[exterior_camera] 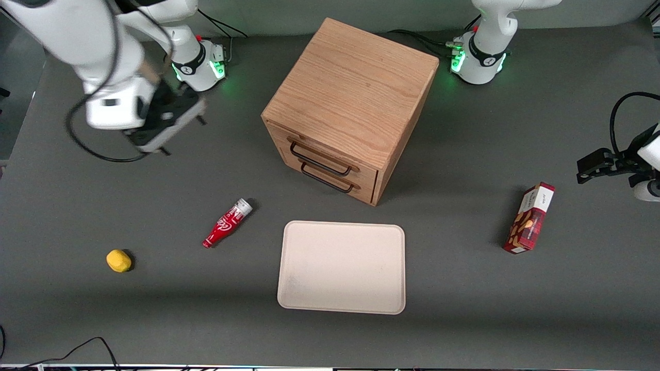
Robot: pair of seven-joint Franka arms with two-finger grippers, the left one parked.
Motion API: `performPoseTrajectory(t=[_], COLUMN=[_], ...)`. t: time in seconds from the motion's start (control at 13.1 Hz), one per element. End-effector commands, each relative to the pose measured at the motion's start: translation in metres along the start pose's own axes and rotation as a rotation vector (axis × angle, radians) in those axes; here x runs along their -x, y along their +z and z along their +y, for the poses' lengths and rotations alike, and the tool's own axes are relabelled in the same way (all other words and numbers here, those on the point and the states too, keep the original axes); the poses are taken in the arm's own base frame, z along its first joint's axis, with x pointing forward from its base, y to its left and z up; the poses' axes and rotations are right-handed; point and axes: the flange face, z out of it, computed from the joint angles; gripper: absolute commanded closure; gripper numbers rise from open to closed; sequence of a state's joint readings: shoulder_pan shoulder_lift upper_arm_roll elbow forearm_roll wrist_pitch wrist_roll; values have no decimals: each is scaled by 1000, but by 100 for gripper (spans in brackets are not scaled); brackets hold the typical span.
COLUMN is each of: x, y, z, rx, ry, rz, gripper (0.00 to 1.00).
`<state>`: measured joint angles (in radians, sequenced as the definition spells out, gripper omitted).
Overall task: Open upper drawer
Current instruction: 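Move the right gripper to the upper drawer's black handle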
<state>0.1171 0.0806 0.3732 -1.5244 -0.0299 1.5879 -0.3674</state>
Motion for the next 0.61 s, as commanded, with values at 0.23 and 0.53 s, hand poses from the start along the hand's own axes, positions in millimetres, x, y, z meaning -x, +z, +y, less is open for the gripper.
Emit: performPoseTrajectory(t=[0.23,0.53], x=[-74,-119], y=[62,116], z=[-15,-29], rx=[-157,-235], ry=[-57,-91], rz=[96,126], gripper=[0,0])
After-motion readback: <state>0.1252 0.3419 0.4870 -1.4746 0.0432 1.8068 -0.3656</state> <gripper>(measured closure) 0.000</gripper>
